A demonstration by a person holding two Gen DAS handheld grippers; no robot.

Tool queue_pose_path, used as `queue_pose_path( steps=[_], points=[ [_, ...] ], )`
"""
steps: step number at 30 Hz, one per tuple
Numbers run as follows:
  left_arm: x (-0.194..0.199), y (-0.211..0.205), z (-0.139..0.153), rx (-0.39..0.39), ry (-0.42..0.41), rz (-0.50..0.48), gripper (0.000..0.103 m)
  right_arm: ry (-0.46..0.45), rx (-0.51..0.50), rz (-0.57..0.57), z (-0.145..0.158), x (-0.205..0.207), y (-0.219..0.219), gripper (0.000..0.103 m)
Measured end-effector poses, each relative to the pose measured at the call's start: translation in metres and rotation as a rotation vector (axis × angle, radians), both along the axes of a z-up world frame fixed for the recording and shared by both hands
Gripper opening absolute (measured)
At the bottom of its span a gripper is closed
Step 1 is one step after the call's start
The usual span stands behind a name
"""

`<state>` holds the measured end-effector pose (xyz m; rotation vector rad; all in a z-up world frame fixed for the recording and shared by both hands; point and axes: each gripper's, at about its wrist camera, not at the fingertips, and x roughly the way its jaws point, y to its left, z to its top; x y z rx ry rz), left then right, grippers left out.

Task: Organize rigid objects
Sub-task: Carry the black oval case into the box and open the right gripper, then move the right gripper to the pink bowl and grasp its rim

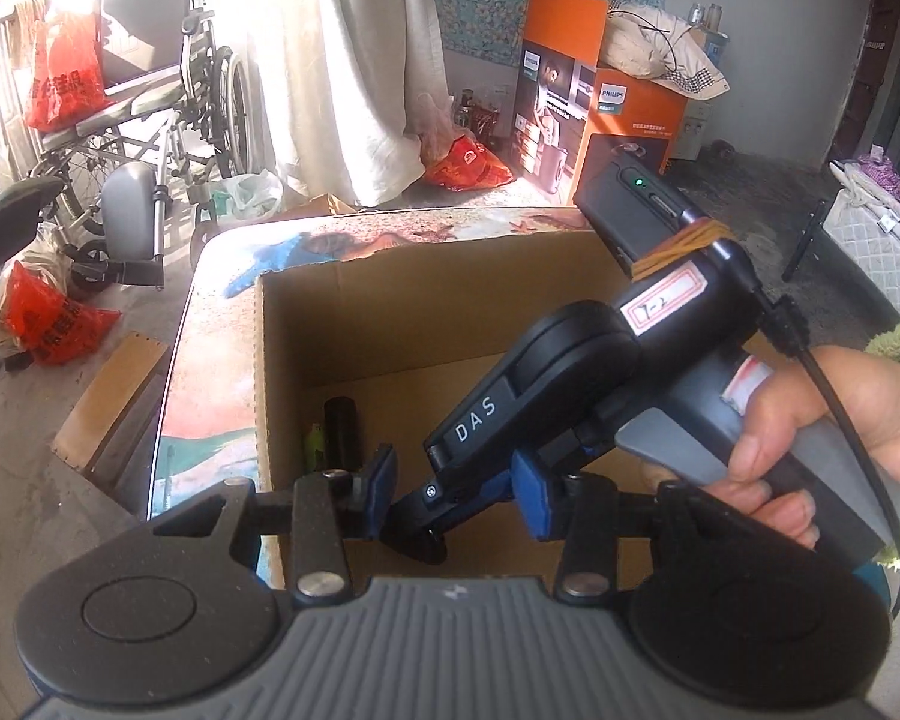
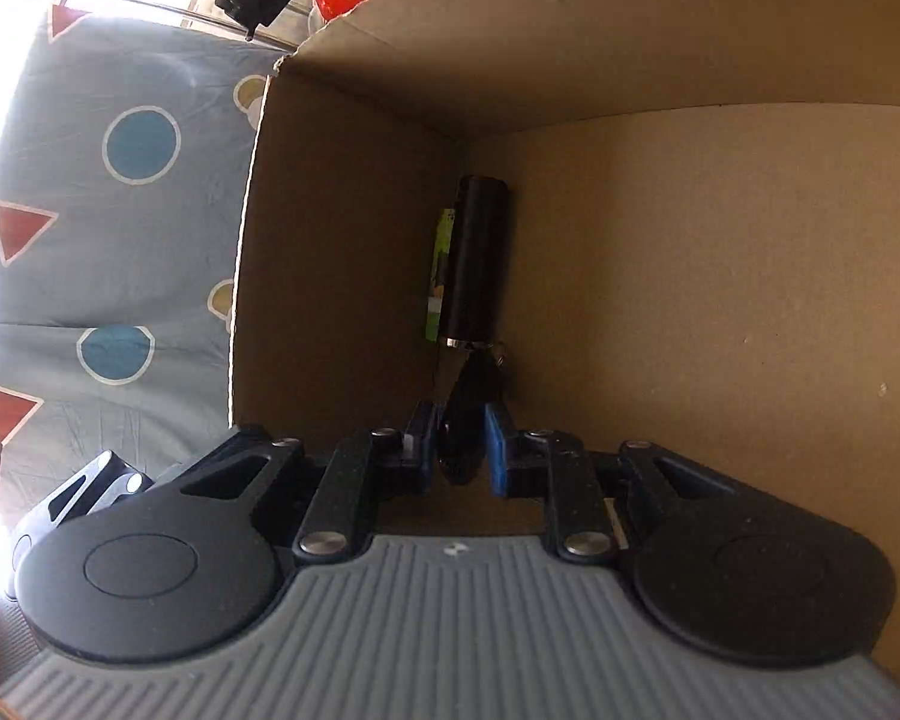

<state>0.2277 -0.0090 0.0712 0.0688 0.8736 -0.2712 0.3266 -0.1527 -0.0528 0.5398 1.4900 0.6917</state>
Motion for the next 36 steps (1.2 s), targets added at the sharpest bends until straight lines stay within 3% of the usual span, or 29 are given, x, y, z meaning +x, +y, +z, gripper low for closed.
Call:
queue_pose_path(
  steps=[3,5,8,12,18,23,28,32,36],
  points=[
    [-0.003,0.0,0.002,-0.006,-0.004,0.004,0.044,0.018,-0.015,0.014,-0.007,0.005,0.005,0.022],
    [-0.006,0.001,0.004,-0.018,-0.007,0.007,0.044,0.006,-0.008,0.005,-0.002,0.005,0.003,0.035],
    [-0.013,0.004,0.01,-0.048,-0.017,0.004,0.045,-0.041,0.016,-0.019,0.016,-0.002,-0.01,0.043],
    [-0.029,0.003,0.024,-0.082,-0.056,-0.006,0.05,-0.119,0.07,-0.075,0.045,-0.023,-0.046,0.045],
    [-0.062,-0.001,0.046,-0.126,-0.12,-0.039,0.057,-0.276,0.116,-0.192,0.091,-0.089,-0.12,0.045],
    [-0.096,-0.004,0.05,-0.145,-0.142,-0.071,0.062,-0.383,0.128,-0.303,0.105,-0.154,-0.186,0.045],
    [-0.126,-0.01,0.031,-0.14,-0.096,-0.106,0.067,-0.449,0.083,-0.357,0.088,-0.223,-0.207,0.046],
    [-0.14,-0.023,-0.003,-0.11,0.0,-0.152,0.069,-0.465,0.027,-0.358,0.056,-0.261,-0.193,0.046],
    [-0.145,-0.041,-0.043,-0.073,0.099,-0.194,0.07,-0.48,-0.063,-0.323,0.021,-0.271,-0.154,0.043]
  ],
)
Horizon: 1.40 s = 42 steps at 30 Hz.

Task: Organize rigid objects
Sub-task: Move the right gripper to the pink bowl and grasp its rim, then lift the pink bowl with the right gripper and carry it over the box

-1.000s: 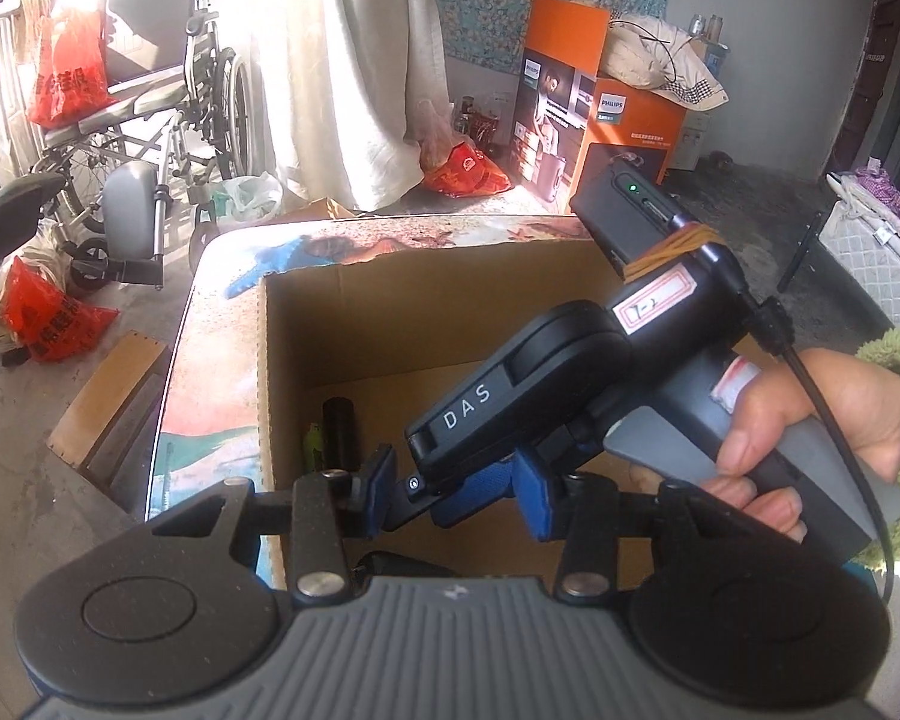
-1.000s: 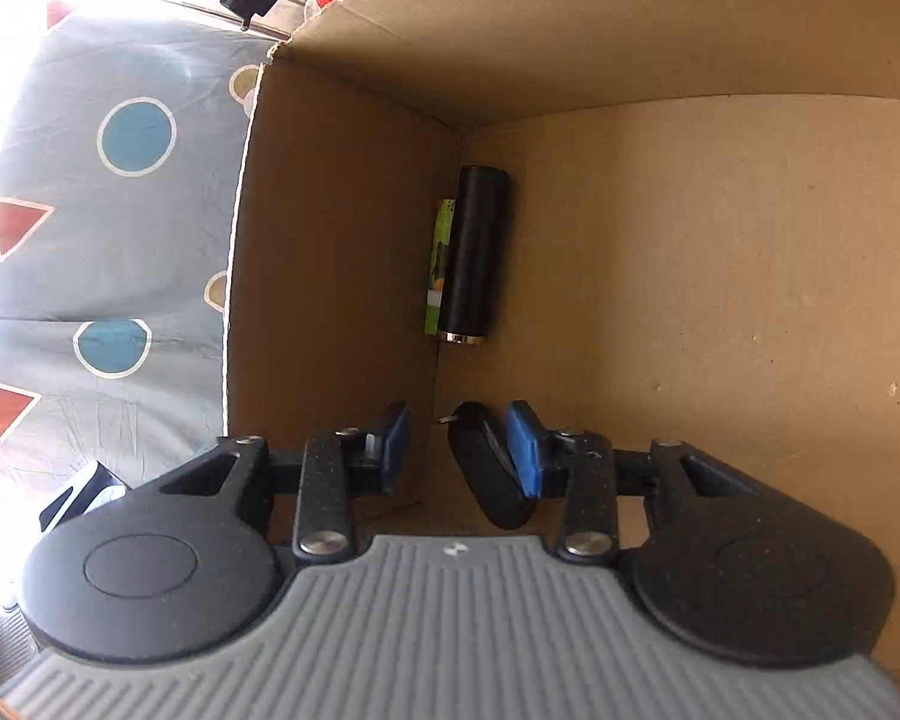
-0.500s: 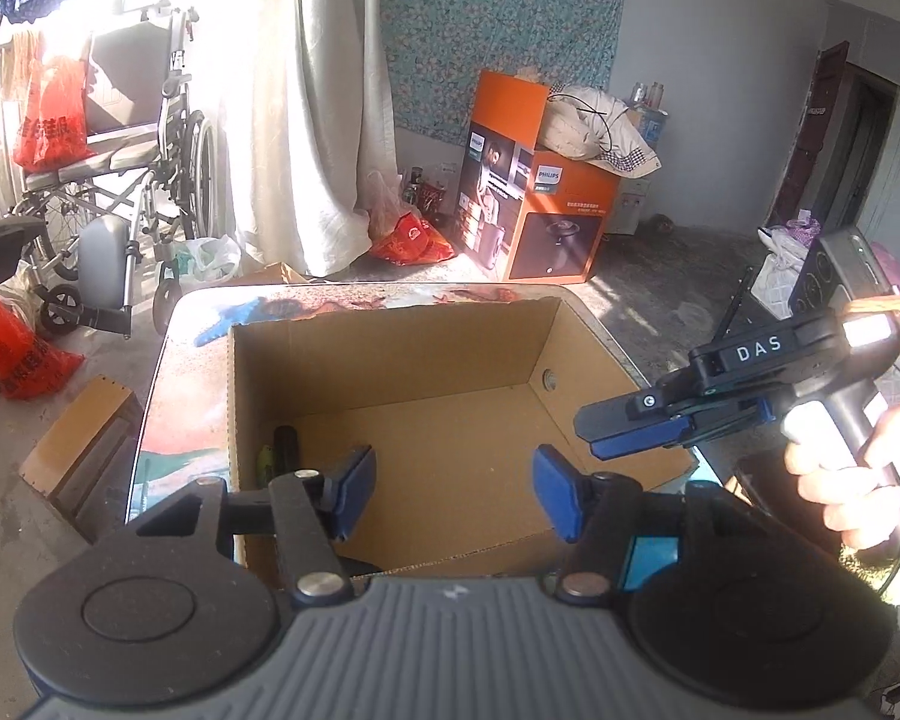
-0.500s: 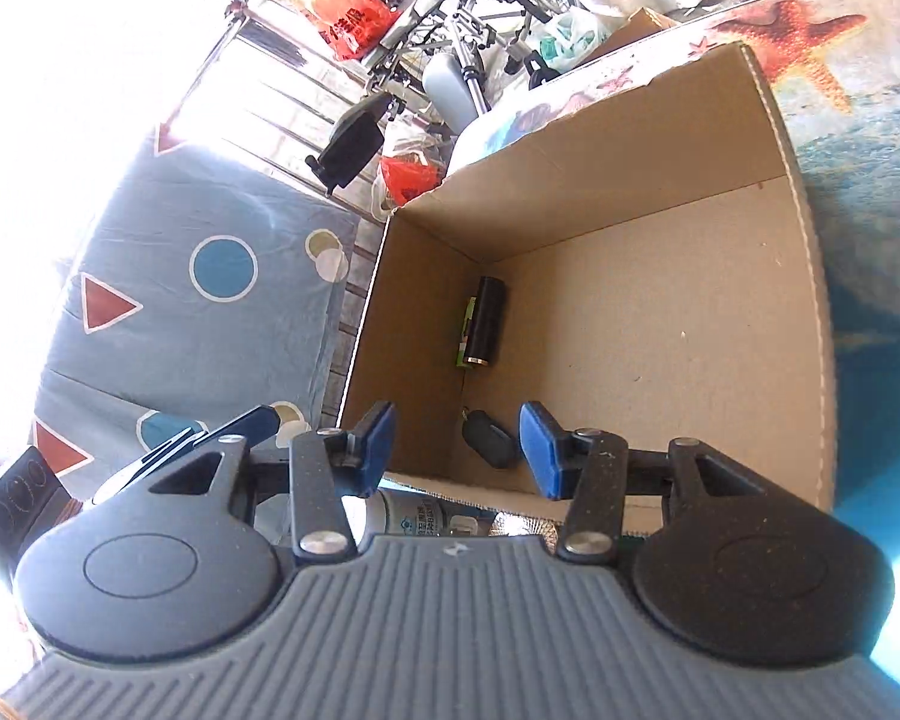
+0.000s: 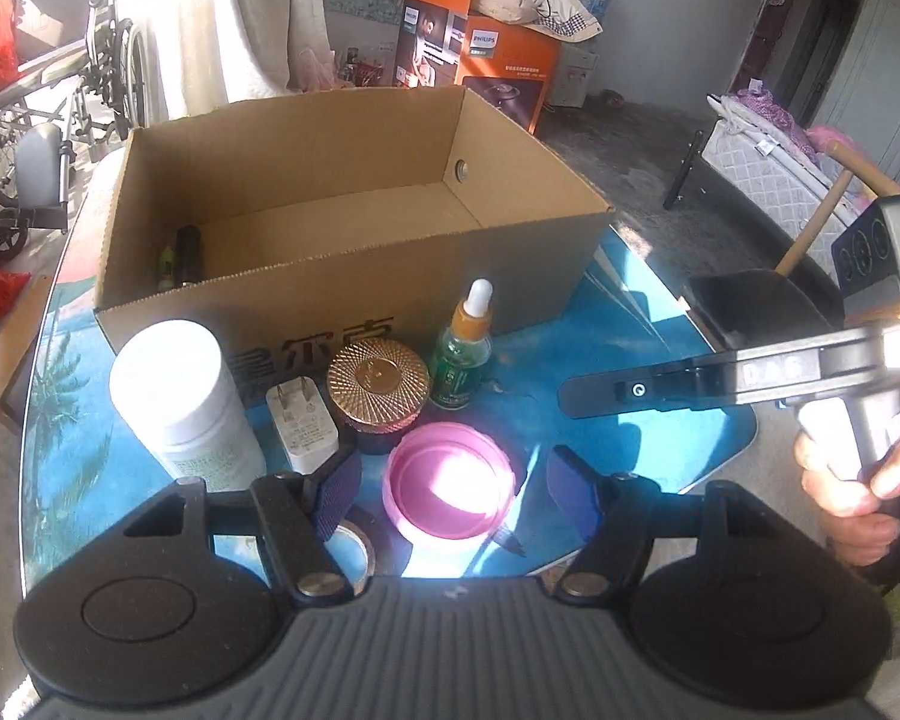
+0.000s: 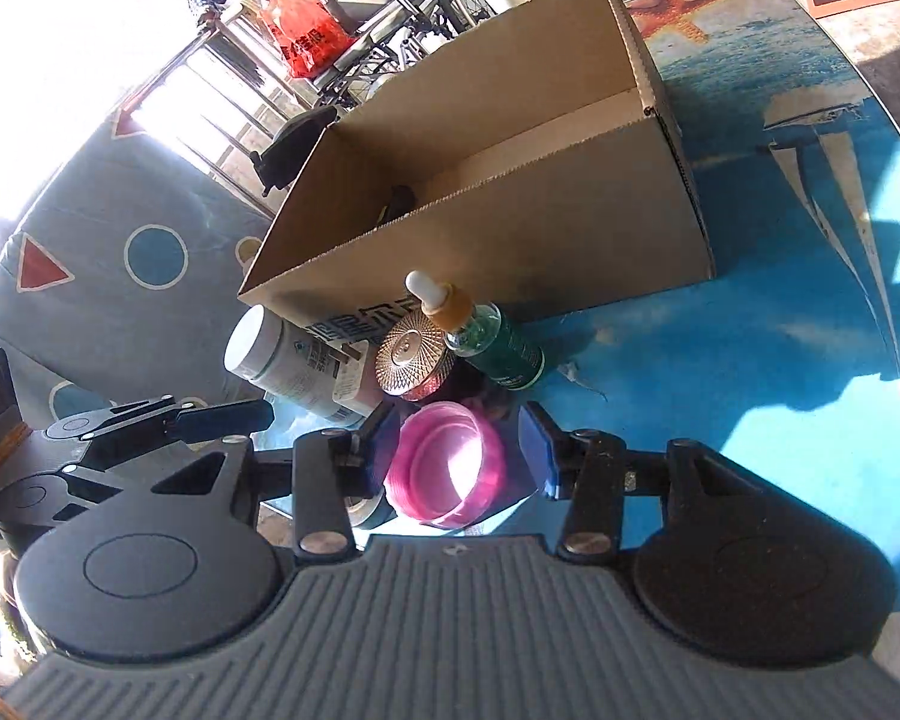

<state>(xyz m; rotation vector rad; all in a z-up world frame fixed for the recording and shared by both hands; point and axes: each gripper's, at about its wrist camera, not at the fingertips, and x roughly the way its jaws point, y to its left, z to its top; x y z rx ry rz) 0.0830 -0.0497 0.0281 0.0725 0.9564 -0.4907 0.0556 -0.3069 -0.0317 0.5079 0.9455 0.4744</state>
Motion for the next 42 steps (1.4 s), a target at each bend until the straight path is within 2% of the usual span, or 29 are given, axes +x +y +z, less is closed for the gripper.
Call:
queue_pose_path(
  steps=[5,9,11,20,35,42],
  points=[
    [0.0,-0.027,-0.034,0.091,0.028,-0.044,0.071,0.0,-0.11,0.048,-0.023,0.0,0.034,0.029],
    [0.0,-0.044,-0.049,0.194,0.005,-0.049,0.071,-0.011,-0.174,0.075,-0.029,0.008,0.049,0.024],
    [0.0,-0.05,-0.053,0.218,-0.002,-0.055,0.071,-0.015,-0.206,0.082,-0.031,0.01,0.054,0.021],
    [0.007,-0.057,-0.059,0.235,-0.003,-0.042,0.071,-0.035,-0.279,0.091,-0.041,0.015,0.064,0.009],
    [0.007,-0.1,-0.07,0.268,-0.008,-0.157,0.071,-0.027,-0.271,0.009,-0.045,0.001,0.021,0.009],
    [0.007,-0.113,-0.074,0.28,-0.015,-0.177,0.072,-0.031,-0.259,-0.016,-0.046,-0.003,0.008,0.009]
  ],
)
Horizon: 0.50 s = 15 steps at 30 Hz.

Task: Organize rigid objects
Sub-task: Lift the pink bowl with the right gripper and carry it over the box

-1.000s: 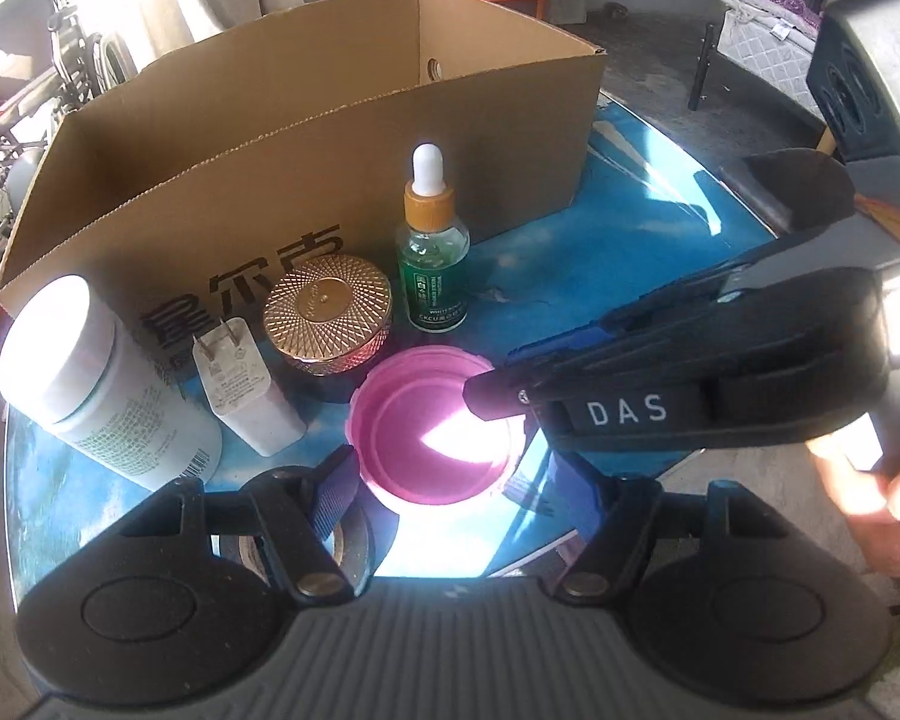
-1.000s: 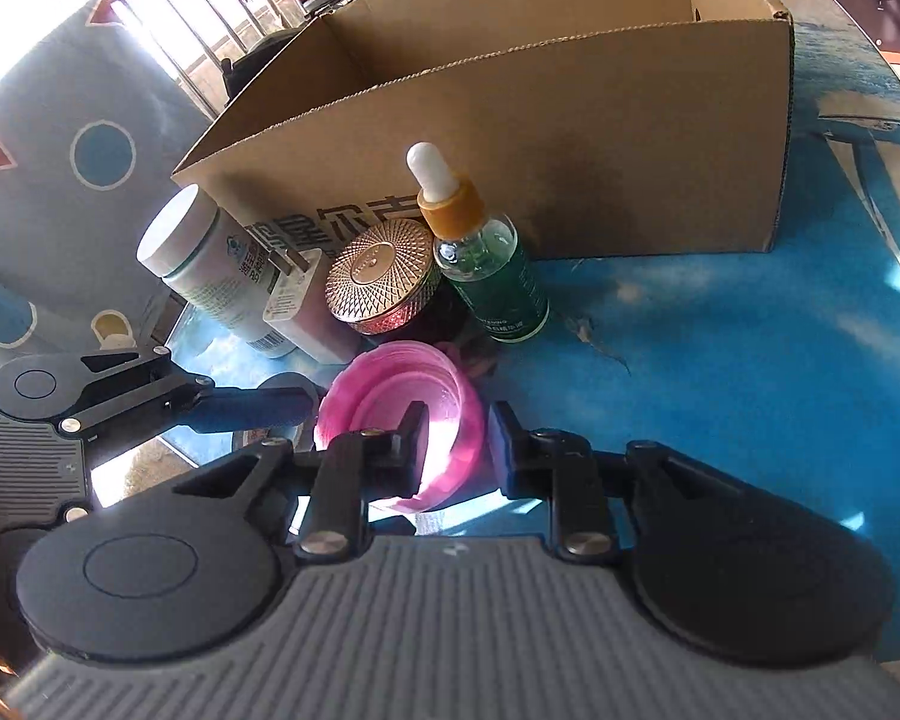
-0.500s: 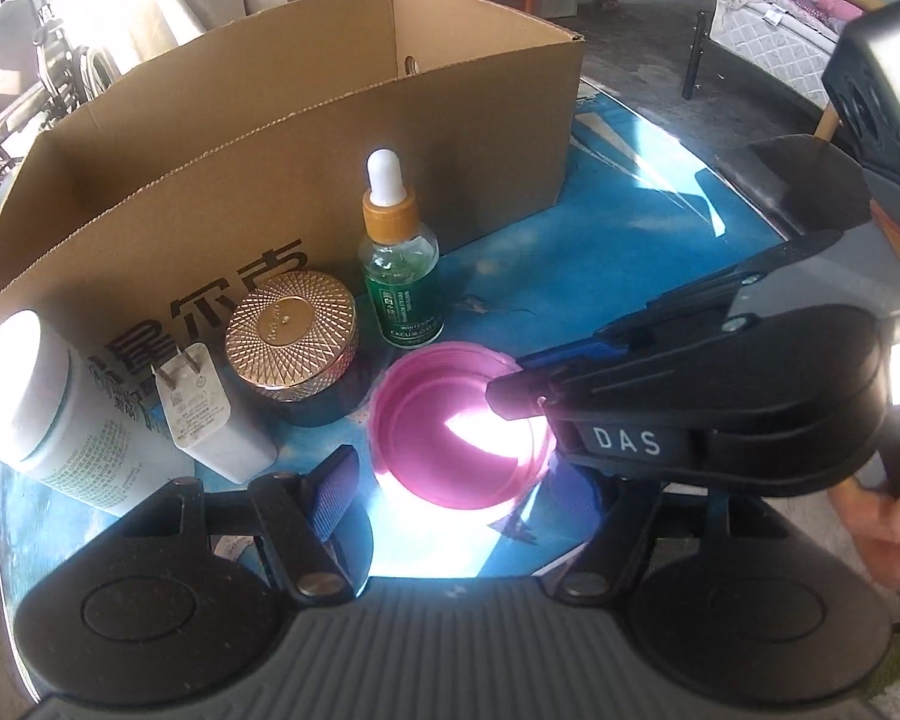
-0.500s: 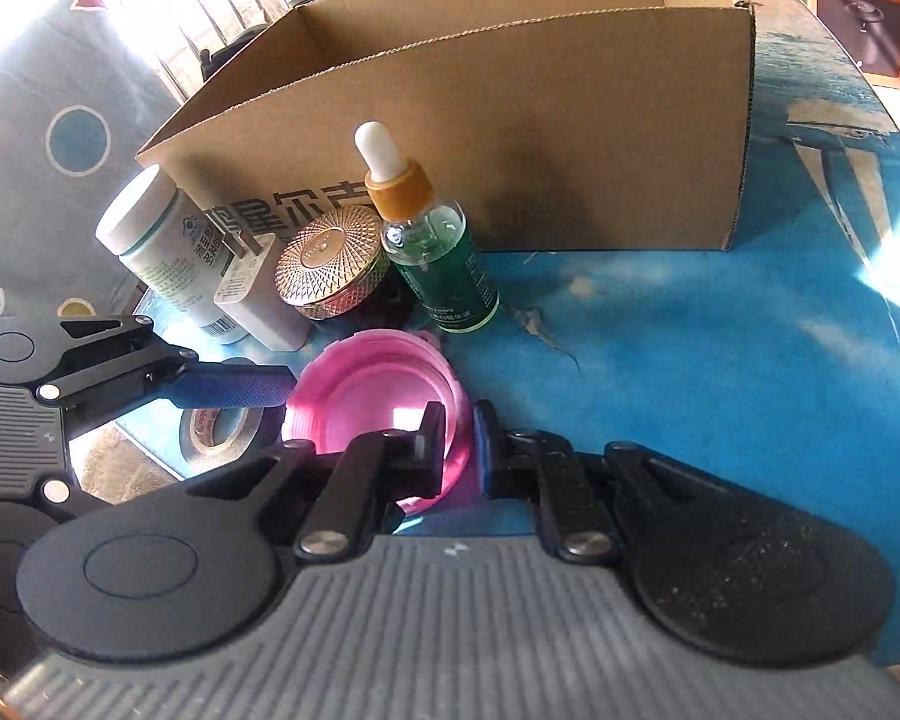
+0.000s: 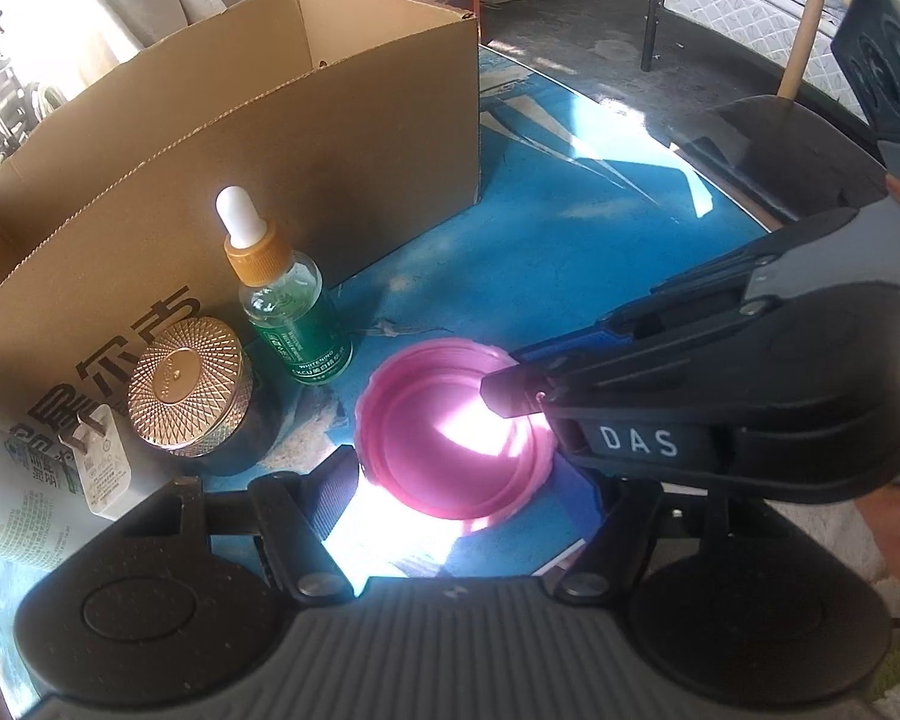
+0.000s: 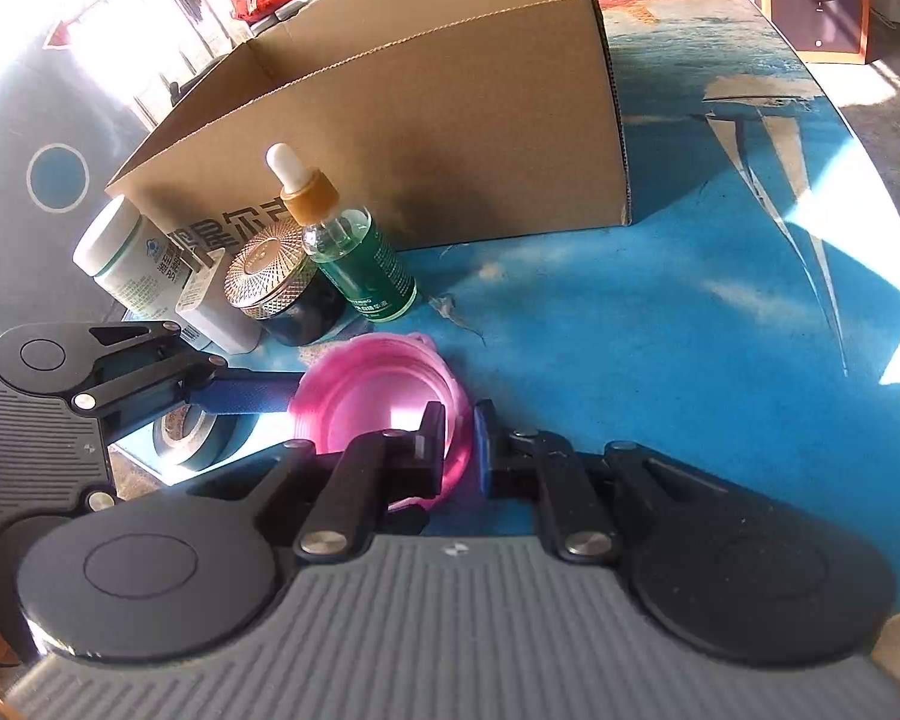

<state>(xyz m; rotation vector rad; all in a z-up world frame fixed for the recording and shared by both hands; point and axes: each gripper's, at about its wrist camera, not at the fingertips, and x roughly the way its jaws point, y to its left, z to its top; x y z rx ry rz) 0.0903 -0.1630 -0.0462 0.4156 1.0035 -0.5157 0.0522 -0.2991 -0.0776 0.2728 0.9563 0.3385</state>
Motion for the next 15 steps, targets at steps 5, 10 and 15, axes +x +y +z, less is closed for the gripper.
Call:
queue_pose_path(
  steps=[5,10,15],
  points=[
    [0.0,-0.002,0.0,0.005,-0.011,-0.002,0.071,-0.009,0.01,-0.004,0.0,-0.001,-0.006,0.009],
    [0.0,-0.005,0.0,0.01,-0.016,-0.011,0.071,-0.015,0.016,-0.008,0.0,-0.002,-0.009,0.01],
    [-0.003,-0.006,0.004,0.005,-0.029,-0.021,0.071,-0.023,0.019,-0.021,0.003,-0.007,-0.012,0.01]
  ],
)
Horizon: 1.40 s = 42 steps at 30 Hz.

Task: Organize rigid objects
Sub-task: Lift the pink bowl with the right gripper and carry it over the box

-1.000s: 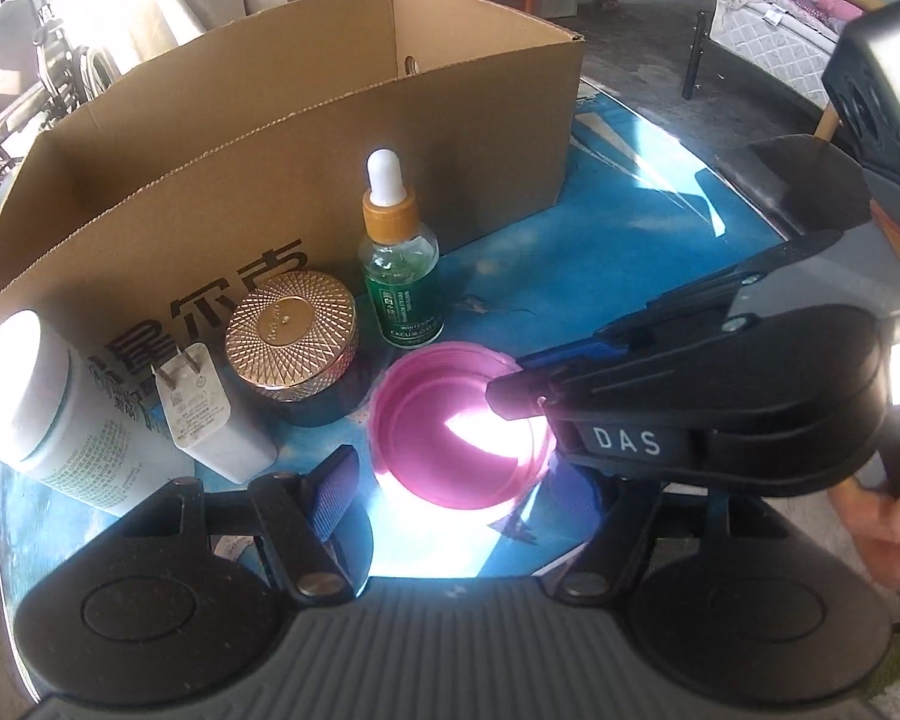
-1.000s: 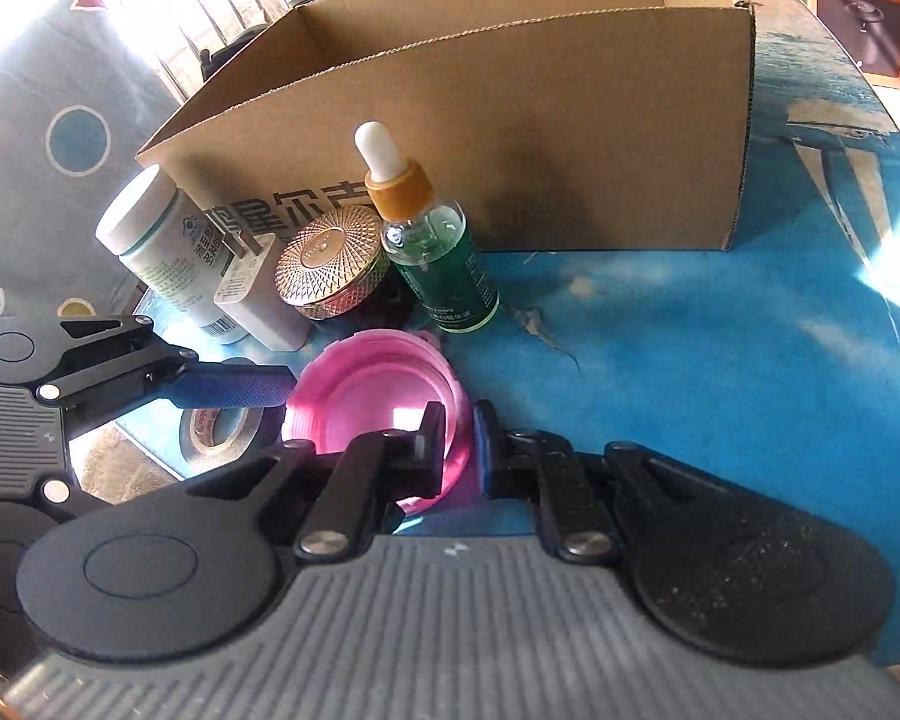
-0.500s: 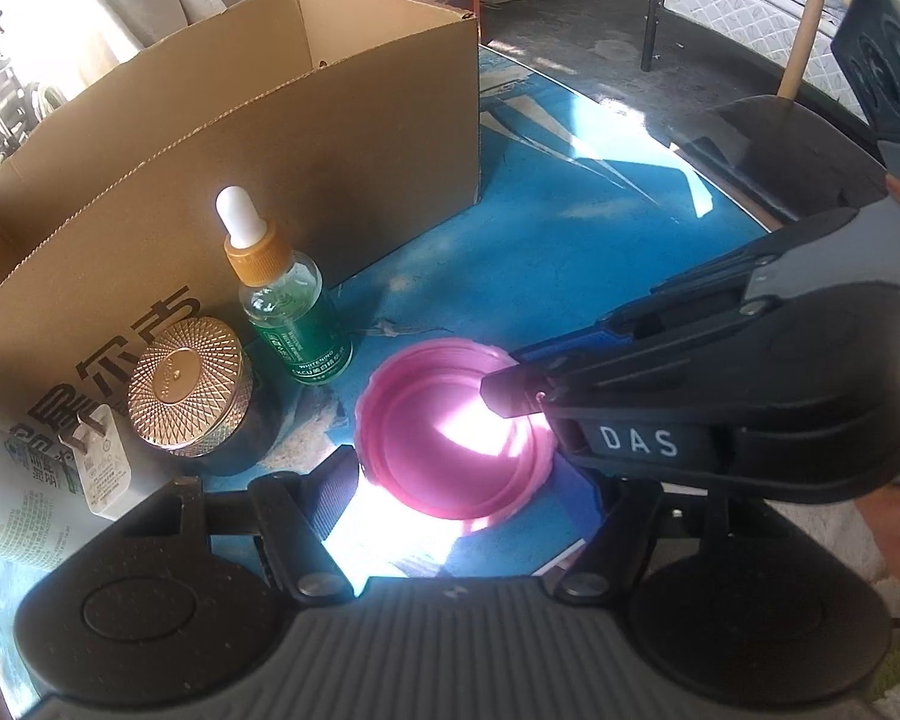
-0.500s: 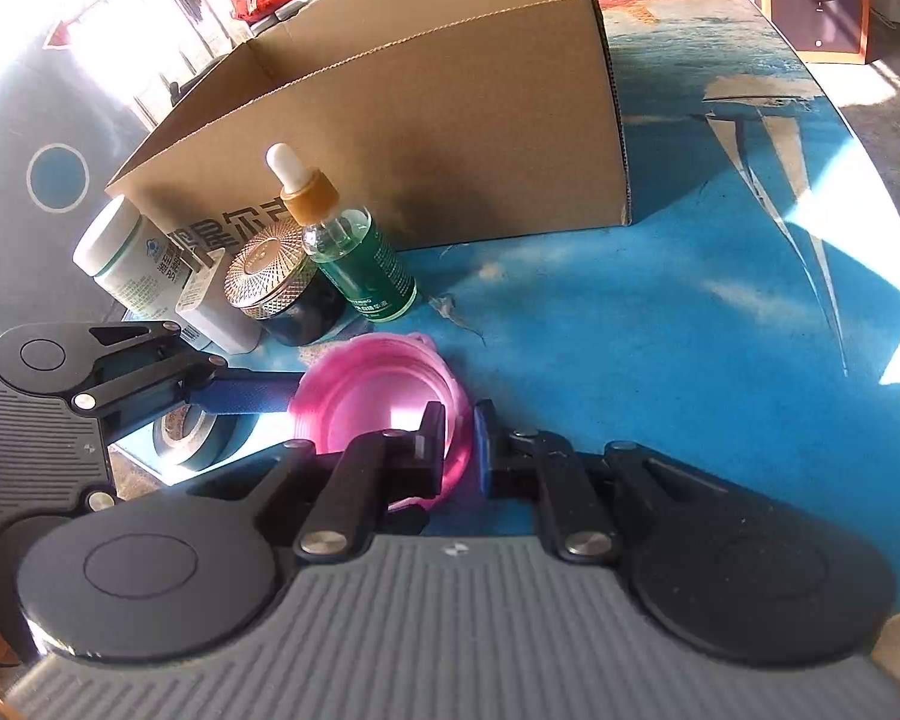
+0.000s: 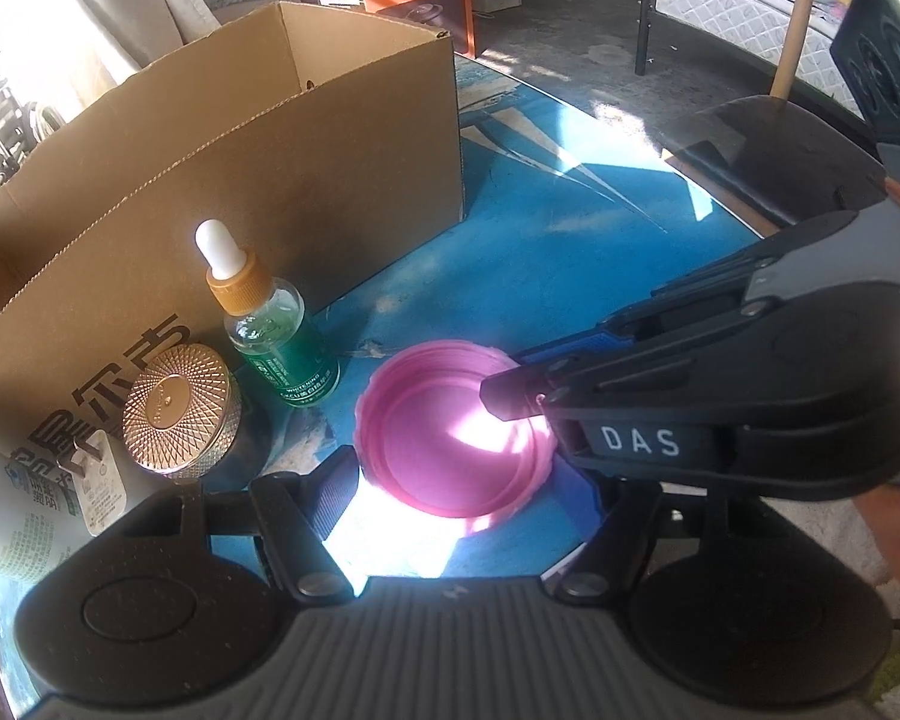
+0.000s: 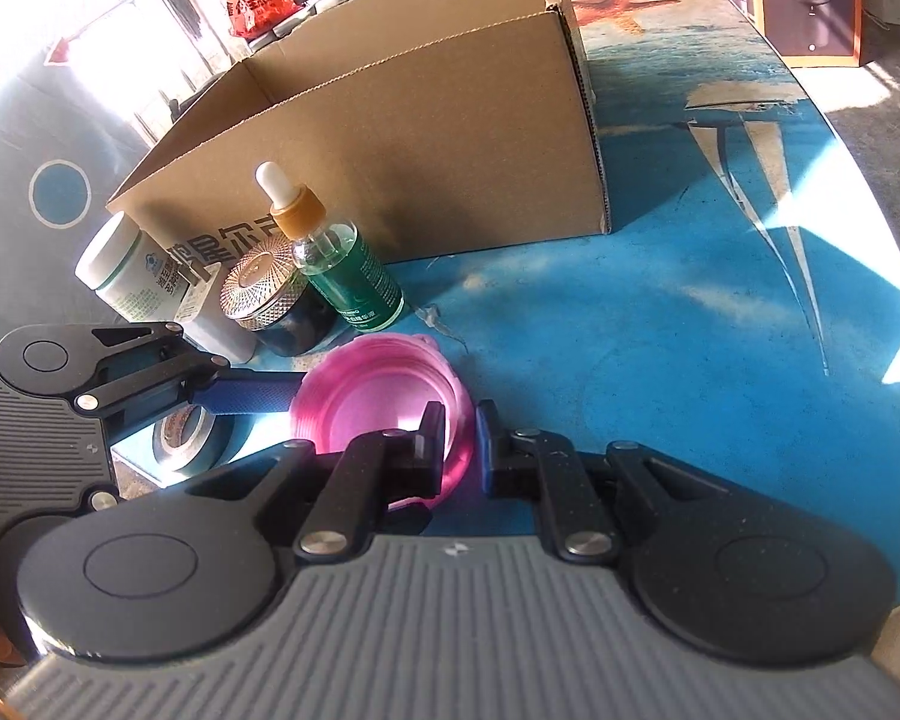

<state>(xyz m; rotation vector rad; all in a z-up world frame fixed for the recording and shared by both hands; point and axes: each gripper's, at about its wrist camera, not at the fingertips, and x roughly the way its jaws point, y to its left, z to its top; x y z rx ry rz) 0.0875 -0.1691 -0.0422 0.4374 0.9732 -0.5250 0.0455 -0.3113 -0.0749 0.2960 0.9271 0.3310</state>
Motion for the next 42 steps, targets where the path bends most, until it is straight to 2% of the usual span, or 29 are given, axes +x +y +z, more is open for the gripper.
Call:
queue_pose_path(
  steps=[8,17,22,28,32,36,40,42],
  points=[
    [-0.009,-0.002,0.01,-0.009,-0.028,-0.021,0.071,-0.022,-0.002,-0.022,0.009,-0.012,-0.004,0.01],
    [-0.03,-0.002,0.032,-0.033,-0.098,-0.05,0.071,-0.088,-0.012,-0.053,0.033,-0.036,-0.007,0.01],
    [-0.043,0.001,0.055,-0.059,-0.167,-0.06,0.071,-0.169,-0.047,-0.059,0.06,-0.051,-0.004,0.01],
    [-0.047,0.016,0.097,-0.096,-0.29,-0.034,0.071,-0.303,-0.087,-0.023,0.109,-0.055,0.008,0.01],
    [-0.032,0.032,0.13,-0.126,-0.354,0.011,0.071,-0.379,-0.082,0.033,0.147,-0.036,0.017,0.01],
    [-0.001,0.052,0.158,-0.141,-0.376,0.06,0.071,-0.427,-0.092,0.121,0.188,0.002,0.035,0.011],
    [0.047,0.071,0.171,-0.149,-0.321,0.105,0.071,-0.383,-0.085,0.197,0.212,0.058,0.053,0.012],
    [0.075,0.08,0.169,-0.14,-0.264,0.119,0.071,-0.306,-0.066,0.231,0.215,0.097,0.062,0.012]
  ],
)
